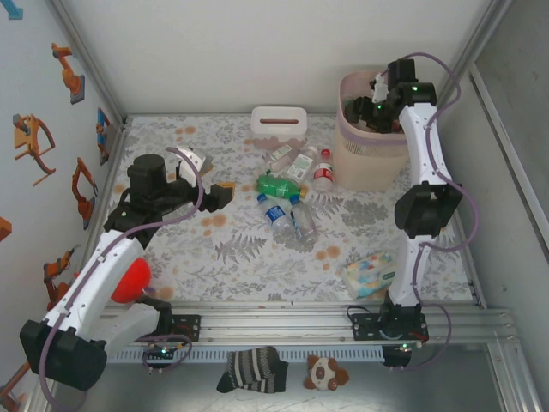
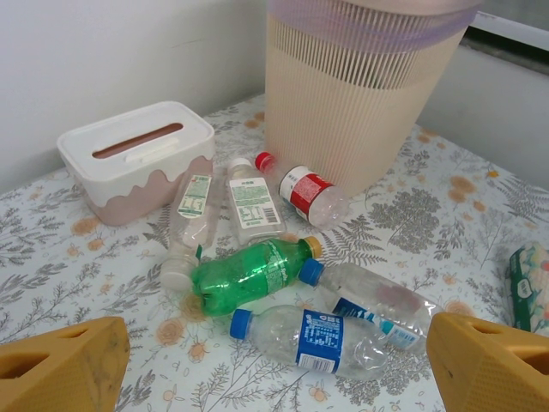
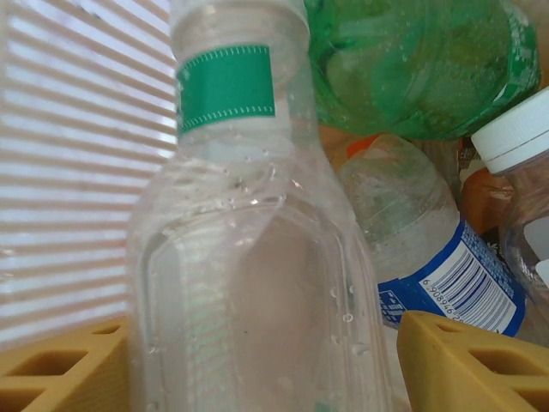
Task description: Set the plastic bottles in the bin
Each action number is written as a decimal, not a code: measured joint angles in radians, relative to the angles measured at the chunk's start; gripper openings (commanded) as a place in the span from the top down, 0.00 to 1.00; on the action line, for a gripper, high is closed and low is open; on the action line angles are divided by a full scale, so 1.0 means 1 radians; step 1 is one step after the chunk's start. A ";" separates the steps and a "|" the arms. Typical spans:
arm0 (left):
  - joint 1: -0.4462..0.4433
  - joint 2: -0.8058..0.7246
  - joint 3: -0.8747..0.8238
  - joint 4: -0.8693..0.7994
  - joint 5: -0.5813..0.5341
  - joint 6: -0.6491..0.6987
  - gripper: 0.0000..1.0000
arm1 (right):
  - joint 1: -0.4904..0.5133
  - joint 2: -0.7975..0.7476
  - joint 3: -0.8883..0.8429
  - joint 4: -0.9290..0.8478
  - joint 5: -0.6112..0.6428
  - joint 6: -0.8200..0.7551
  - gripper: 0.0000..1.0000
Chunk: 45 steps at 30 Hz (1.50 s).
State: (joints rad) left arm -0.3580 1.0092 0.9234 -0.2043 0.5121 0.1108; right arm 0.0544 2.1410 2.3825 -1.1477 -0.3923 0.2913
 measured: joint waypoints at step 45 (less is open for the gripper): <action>-0.002 0.034 0.007 -0.006 -0.005 0.000 0.11 | 0.320 -0.647 -0.602 0.078 0.250 0.031 0.43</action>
State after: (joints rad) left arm -0.3595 1.0431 0.9302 -0.2108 0.5072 0.1104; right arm 0.3744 1.4937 1.7809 -1.0698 -0.1425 0.3225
